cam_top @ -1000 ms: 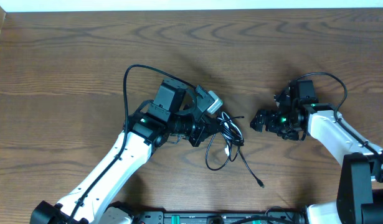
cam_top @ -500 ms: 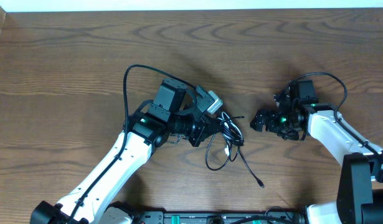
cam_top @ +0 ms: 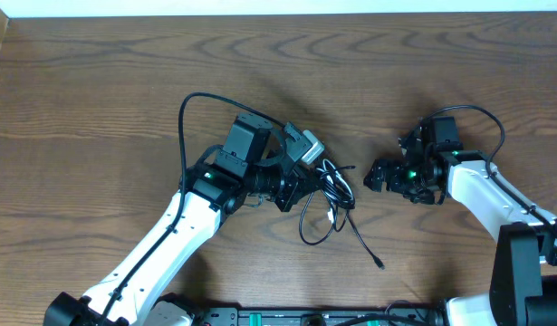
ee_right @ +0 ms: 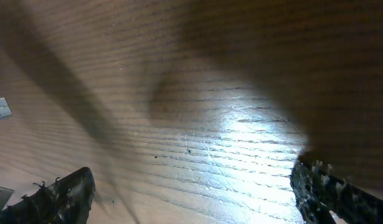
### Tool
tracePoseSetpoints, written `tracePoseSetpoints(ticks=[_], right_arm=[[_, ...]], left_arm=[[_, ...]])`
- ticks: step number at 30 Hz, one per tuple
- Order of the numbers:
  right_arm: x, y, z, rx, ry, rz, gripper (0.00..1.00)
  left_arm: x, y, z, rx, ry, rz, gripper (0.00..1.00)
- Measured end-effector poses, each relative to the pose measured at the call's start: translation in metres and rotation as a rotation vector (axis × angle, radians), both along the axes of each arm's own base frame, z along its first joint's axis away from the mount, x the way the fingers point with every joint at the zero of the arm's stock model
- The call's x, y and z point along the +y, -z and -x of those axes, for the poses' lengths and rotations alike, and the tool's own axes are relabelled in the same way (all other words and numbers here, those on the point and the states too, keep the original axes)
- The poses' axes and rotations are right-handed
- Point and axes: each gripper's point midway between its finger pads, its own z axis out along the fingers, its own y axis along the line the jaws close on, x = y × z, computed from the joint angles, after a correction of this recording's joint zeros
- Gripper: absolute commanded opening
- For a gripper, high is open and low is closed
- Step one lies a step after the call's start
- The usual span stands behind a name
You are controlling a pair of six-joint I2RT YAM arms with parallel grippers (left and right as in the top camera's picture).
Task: Untangle cables
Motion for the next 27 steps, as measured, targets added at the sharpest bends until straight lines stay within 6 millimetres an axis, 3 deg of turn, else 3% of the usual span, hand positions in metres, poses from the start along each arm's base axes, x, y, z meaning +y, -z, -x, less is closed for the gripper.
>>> tracePoseSetpoints(ticks=[16,20,24,27], right_arm=[[0.0,0.0,0.0,0.0,0.0,0.0,0.99],[0.0,0.0,0.0,-0.001,0.0,0.0,0.99],[-0.001,-0.003,-0.016,-0.066,0.011,0.008,0.99],[0.003,-0.002,-0.007,-0.019,0.023,-0.025,0.99]], left_arm=[[0.001,0.001,0.0,0.091,-0.067,0.008,0.07],[0.001,0.001,0.0,0.053,-0.038,0.0,0.08],[0.002,0.003,0.002,-0.019,0.025,-0.019,0.07],[0.002,0.004,0.003,-0.089,0.077,-0.029,0.07]])
